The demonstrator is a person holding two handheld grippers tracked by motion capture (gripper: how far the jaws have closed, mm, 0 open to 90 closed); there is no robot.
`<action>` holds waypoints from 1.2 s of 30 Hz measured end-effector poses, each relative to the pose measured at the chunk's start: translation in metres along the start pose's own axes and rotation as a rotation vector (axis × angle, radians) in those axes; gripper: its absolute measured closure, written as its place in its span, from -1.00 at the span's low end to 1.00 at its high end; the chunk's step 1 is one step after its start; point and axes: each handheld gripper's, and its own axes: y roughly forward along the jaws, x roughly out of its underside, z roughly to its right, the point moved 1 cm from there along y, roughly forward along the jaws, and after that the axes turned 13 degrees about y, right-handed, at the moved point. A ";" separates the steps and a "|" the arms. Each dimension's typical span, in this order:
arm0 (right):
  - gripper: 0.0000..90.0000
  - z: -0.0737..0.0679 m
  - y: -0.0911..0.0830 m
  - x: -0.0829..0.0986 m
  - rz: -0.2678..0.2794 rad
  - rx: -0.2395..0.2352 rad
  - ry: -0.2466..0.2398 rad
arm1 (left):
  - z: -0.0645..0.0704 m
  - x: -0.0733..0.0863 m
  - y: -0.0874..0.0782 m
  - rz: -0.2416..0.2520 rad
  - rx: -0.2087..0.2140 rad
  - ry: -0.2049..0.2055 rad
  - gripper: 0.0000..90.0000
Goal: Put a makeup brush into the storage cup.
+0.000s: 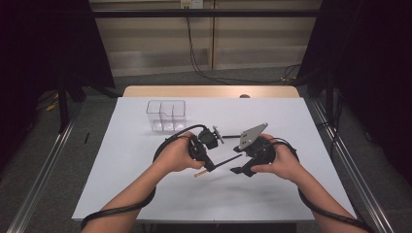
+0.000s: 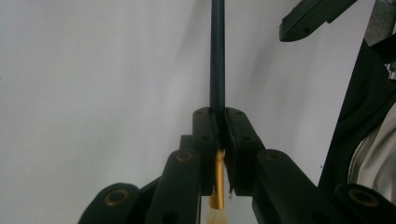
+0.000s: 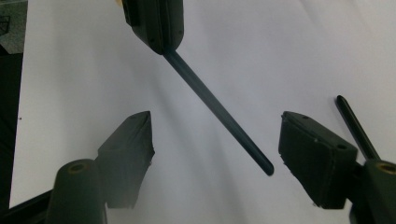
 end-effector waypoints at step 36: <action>0.83 -0.012 0.012 0.005 -0.086 -0.068 -0.160 | 0.001 -0.003 0.001 0.055 0.083 0.070 0.83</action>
